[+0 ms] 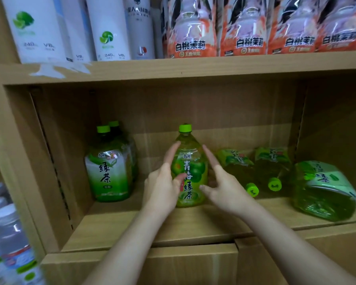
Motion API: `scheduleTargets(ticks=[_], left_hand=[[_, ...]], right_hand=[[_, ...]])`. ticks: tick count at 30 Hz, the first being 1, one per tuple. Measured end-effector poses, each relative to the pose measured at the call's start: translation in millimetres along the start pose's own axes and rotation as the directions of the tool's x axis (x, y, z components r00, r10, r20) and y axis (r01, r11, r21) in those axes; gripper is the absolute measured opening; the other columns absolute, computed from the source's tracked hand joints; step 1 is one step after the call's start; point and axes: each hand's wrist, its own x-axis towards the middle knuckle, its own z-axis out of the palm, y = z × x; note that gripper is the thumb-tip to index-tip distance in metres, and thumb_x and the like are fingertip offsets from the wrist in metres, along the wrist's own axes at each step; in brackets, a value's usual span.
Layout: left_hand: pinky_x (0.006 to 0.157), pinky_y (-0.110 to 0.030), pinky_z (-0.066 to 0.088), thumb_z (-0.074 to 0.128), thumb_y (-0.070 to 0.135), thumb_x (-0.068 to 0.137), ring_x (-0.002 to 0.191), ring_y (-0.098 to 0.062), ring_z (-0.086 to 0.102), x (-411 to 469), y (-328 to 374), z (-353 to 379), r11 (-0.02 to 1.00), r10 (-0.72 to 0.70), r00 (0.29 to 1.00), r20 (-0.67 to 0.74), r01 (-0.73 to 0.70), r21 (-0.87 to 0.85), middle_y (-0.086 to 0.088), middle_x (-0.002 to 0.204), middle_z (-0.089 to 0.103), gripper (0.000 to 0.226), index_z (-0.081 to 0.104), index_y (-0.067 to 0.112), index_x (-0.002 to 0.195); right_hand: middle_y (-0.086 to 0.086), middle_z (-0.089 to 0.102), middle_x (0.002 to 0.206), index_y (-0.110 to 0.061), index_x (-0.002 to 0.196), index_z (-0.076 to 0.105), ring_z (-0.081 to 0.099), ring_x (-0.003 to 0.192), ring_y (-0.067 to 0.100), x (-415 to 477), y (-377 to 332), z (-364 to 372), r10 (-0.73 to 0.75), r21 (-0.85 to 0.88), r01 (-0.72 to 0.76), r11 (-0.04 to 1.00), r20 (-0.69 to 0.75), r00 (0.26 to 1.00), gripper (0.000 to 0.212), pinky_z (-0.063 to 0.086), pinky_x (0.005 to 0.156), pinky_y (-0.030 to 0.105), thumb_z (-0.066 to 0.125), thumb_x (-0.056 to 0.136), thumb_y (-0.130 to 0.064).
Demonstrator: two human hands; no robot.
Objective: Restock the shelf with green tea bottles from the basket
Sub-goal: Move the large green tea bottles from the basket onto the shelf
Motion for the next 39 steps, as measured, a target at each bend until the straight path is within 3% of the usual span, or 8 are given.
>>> scheduleTargets(ticks=[3, 7, 14, 19, 25, 29, 34, 39], left_hand=[[0.089, -0.037, 0.051, 0.054, 0.031, 0.093, 0.120, -0.030, 0.054, 6, -1, 5, 0.974, 0.053, 0.998, 0.040, -0.061, 0.217, -0.002, 0.156, 0.023, 0.077, -0.001, 0.068, 0.134], [0.098, -0.041, 0.044, 0.064, 0.042, 0.085, 0.140, -0.032, 0.019, 17, -1, 17, 0.929, 0.076, 0.993, 0.094, -0.105, 0.356, 0.002, 0.156, -0.009, 0.084, 0.002, 0.060, 0.139], [0.091, -0.046, 0.047, 0.066, 0.040, 0.084, 0.131, -0.038, 0.034, 53, -1, 39, 0.889, -0.029, 0.998, 0.058, -0.001, 0.458, -0.011, 0.154, 0.004, 0.083, 0.008, 0.054, 0.141], [0.089, -0.047, 0.048, 0.066, 0.035, 0.085, 0.128, -0.037, 0.036, 68, -19, 46, 0.890, 0.012, 1.000, 0.003, -0.012, 0.456, -0.014, 0.150, 0.016, 0.078, 0.016, 0.047, 0.143], [0.086, -0.048, 0.049, 0.069, 0.030, 0.083, 0.127, -0.038, 0.038, 81, -33, 47, 0.889, -0.043, 0.999, -0.006, 0.041, 0.456, -0.013, 0.150, 0.015, 0.081, 0.016, 0.049, 0.141], [0.106, -0.055, 0.032, 0.070, 0.026, 0.078, 0.140, -0.037, 0.016, 78, -8, 34, 0.864, -0.099, 0.992, 0.074, 0.049, 0.502, -0.012, 0.155, 0.009, 0.089, 0.013, 0.046, 0.143], [0.114, -0.021, 0.020, 0.080, 0.027, 0.067, 0.139, -0.005, 0.017, 30, 59, 30, 0.951, 0.297, 0.820, 0.490, -0.302, -0.070, 0.013, 0.148, 0.022, 0.104, 0.012, 0.049, 0.143], [0.074, -0.028, 0.048, 0.086, 0.042, 0.058, 0.092, -0.016, 0.061, 27, 74, 32, 0.983, 0.132, 0.966, 0.222, -0.099, -0.152, 0.007, 0.105, 0.062, 0.083, 0.028, 0.042, 0.117]], right_hand=[[0.004, 0.058, 0.132, -0.042, 0.147, 0.016, 0.055, 0.120, 0.022, 6, 3, -12, -0.011, -0.269, 0.004, 0.963, -0.025, 1.000, 0.078, 0.045, 0.100, 0.032, 0.060, 0.086, -0.023], [0.015, 0.038, 0.146, -0.031, 0.142, 0.033, 0.034, 0.135, 0.034, -7, 21, -43, 0.134, -0.607, -0.235, 0.759, -0.207, 0.969, 0.060, 0.040, 0.105, 0.046, 0.055, 0.088, -0.044], [0.033, 0.026, 0.147, -0.039, 0.148, 0.002, 0.049, 0.126, 0.039, -8, 53, -46, 0.321, -0.595, -0.337, 0.730, -0.137, 0.937, 0.084, 0.047, 0.098, 0.044, 0.059, 0.088, -0.025], [0.017, 0.057, 0.122, -0.039, 0.148, -0.001, 0.061, 0.109, 0.031, -10, 59, -52, 0.178, -0.662, -0.188, 0.726, -0.083, 0.981, 0.079, 0.051, 0.092, 0.042, 0.052, 0.091, -0.027], [0.005, 0.057, 0.110, -0.044, 0.148, 0.006, 0.061, 0.100, 0.027, -27, 51, -62, 0.026, -0.648, -0.063, 0.759, -0.066, 0.997, 0.069, 0.050, 0.081, 0.036, 0.046, 0.092, -0.041], [-0.001, 0.056, 0.099, -0.043, 0.145, 0.024, 0.061, 0.091, 0.025, -30, 40, -69, -0.037, -0.528, -0.021, 0.849, -0.100, 0.994, 0.062, 0.050, 0.077, 0.036, 0.050, 0.089, -0.044], [0.003, 0.069, 0.101, -0.032, 0.128, 0.054, 0.064, 0.092, 0.028, -19, 10, -79, -0.153, -0.458, 0.067, 0.887, -0.153, 0.976, 0.050, 0.052, 0.078, 0.040, 0.054, 0.080, -0.045], [0.003, 0.065, 0.072, -0.020, 0.083, 0.063, 0.061, 0.070, 0.026, 4, -14, -85, -0.196, -0.390, 0.073, 0.918, -0.285, 0.938, 0.031, 0.051, 0.063, 0.039, 0.058, 0.079, -0.051]])
